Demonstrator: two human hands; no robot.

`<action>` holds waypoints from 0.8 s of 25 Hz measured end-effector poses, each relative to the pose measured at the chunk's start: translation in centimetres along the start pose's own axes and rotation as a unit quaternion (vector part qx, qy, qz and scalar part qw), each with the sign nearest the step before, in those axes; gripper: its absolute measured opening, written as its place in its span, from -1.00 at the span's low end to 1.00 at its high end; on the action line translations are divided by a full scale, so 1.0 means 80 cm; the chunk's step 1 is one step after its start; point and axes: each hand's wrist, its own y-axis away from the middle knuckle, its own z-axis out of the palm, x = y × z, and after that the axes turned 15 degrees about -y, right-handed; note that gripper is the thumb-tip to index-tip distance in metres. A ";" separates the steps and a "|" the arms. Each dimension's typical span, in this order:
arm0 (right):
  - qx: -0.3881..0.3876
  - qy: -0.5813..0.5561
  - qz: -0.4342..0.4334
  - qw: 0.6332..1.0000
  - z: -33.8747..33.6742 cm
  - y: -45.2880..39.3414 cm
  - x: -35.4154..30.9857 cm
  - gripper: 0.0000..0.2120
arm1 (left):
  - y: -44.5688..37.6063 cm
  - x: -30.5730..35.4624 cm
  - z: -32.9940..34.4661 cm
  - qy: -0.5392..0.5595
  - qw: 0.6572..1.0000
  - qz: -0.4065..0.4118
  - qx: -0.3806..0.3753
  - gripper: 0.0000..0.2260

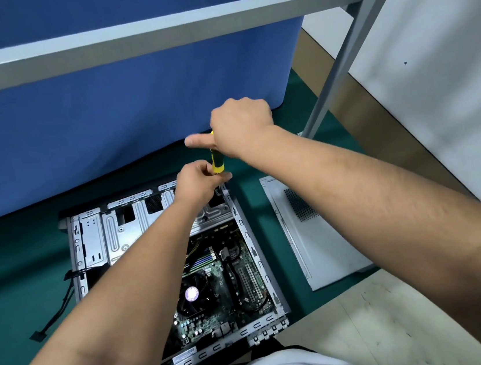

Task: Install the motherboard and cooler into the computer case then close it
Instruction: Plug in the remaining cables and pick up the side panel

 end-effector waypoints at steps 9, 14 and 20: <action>0.000 0.008 -0.015 1.000 0.000 -0.001 0.003 -0.55 | 0.005 0.003 -0.009 -0.012 0.997 0.060 -0.045 -0.89; -0.071 -0.021 -0.049 0.996 -0.013 -0.002 0.014 -0.50 | 0.004 -0.006 -0.004 -0.066 0.996 0.036 0.038 -0.71; -0.120 -0.074 -0.187 0.972 -0.029 0.009 0.023 -0.52 | 0.002 -0.014 -0.022 -0.143 0.984 0.108 -0.024 -0.73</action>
